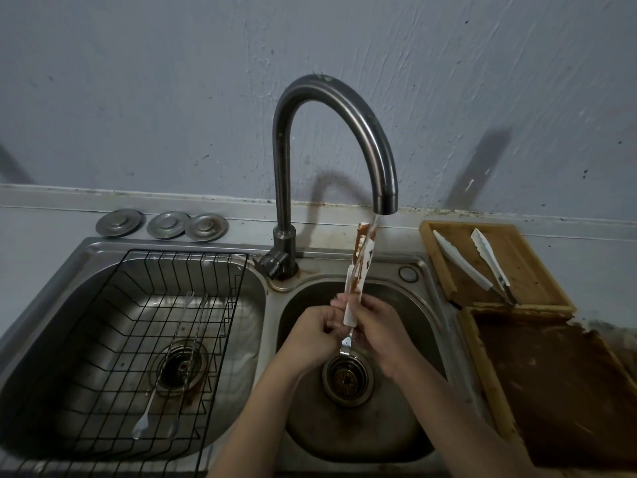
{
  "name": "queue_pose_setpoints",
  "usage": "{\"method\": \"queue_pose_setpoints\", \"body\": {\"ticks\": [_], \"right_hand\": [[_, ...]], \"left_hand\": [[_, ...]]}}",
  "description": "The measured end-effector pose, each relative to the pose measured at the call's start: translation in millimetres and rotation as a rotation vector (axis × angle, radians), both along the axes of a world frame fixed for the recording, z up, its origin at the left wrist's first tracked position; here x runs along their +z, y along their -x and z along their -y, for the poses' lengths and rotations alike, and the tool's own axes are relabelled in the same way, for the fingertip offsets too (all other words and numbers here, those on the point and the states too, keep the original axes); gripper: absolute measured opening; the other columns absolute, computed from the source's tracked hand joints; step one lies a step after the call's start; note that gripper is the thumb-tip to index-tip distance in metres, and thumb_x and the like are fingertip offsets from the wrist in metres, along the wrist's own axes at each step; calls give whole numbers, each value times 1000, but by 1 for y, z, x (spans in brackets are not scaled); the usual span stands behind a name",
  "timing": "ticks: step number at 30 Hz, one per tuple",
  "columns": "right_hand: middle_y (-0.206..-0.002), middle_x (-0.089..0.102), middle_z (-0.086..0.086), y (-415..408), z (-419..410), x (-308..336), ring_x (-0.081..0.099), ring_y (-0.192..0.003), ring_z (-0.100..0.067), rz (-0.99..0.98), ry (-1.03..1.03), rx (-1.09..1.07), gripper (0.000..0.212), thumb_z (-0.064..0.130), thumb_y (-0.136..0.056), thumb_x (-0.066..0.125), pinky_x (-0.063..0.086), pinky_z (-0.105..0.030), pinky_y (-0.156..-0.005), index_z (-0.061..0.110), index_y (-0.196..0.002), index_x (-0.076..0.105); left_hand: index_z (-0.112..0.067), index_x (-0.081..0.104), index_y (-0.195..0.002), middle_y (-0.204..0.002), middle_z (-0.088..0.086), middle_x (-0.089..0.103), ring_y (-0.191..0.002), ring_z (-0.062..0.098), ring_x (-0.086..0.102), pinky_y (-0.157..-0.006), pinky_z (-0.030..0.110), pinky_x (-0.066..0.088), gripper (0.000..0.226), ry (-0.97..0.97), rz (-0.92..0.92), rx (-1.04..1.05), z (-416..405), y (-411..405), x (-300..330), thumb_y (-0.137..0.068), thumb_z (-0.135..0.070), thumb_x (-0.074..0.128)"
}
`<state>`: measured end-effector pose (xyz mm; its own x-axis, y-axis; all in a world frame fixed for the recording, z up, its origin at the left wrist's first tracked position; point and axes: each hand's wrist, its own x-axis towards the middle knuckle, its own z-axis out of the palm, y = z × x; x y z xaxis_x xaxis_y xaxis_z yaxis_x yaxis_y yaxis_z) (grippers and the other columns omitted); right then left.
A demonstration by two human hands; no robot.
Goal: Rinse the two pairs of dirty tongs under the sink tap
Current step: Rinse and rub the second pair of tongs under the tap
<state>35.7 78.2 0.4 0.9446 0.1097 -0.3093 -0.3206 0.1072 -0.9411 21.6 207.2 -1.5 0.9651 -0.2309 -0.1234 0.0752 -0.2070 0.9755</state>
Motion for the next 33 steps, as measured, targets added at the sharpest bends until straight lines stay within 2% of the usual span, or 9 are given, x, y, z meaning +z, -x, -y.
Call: {"method": "queue_pose_setpoints", "body": {"ticks": [6,8,11,17,19,23,27,30,33], "right_hand": [[-107,72,1,2,-1,-3,67,-102,-14,75,54,120,25,11,-84,65,55,-37,-86,24,-105,67],[-102,73,1,1,-3,-2,69,-95,-12,85,116,73,14,21,-87,61,57,-33,-79,24,-97,70],[-97,73,-4,2,-6,1,71,-86,-14,86,140,7,29,33,-94,46,57,-29,-71,18,-92,71],[-112,67,3,4,2,3,64,-102,-10,169,271,233,23,17,-86,62,56,-33,-85,30,-105,66],[-109,69,0,4,-1,6,66,-99,-12,145,236,165,17,21,-91,55,56,-35,-84,26,-102,67],[-95,72,-3,6,-3,8,69,-87,-16,140,269,98,34,34,-98,37,56,-34,-74,23,-90,68],[-92,71,-4,6,-2,7,68,-86,-16,159,334,108,36,36,-98,34,55,-32,-76,24,-86,66],[-79,67,-2,2,2,9,64,-70,-15,191,411,40,40,39,-98,33,50,-28,-61,23,-79,64],[-58,56,2,0,3,9,49,-46,-3,292,566,56,45,41,-97,32,36,-17,-45,19,-69,60]], "left_hand": [[-23,65,-68,-69,-2,68,-64,4,62,-64,17,47,28,-53,13,33,-5,0,-1,-85,-1,60],[-26,66,-64,-65,-6,68,-63,1,62,-64,16,48,32,-63,15,0,-6,0,1,-83,-1,61],[-29,65,-60,-63,-11,69,-66,0,64,-67,16,47,37,-66,6,-14,-6,1,3,-83,-1,61],[-26,65,-60,-52,-14,64,-53,-3,56,-55,11,42,36,-25,-21,2,-9,4,3,-87,-2,58],[-29,65,-56,-51,-16,63,-51,-5,56,-52,7,40,44,9,-33,-14,-9,5,4,-86,1,56],[-33,67,-55,-55,-16,64,-57,-6,57,-61,12,43,46,17,-47,-80,-9,5,10,-85,1,57],[-27,71,-70,-63,-11,69,-65,0,63,-62,12,47,37,44,-96,-82,-10,9,11,-88,0,55],[-12,69,-89,-77,2,69,-71,10,60,-67,19,47,23,19,-103,171,-12,2,8,-95,-7,47],[-9,64,-103,-82,7,68,-68,12,59,-65,24,47,16,271,-132,238,-10,-6,8,-94,-8,50]]}}
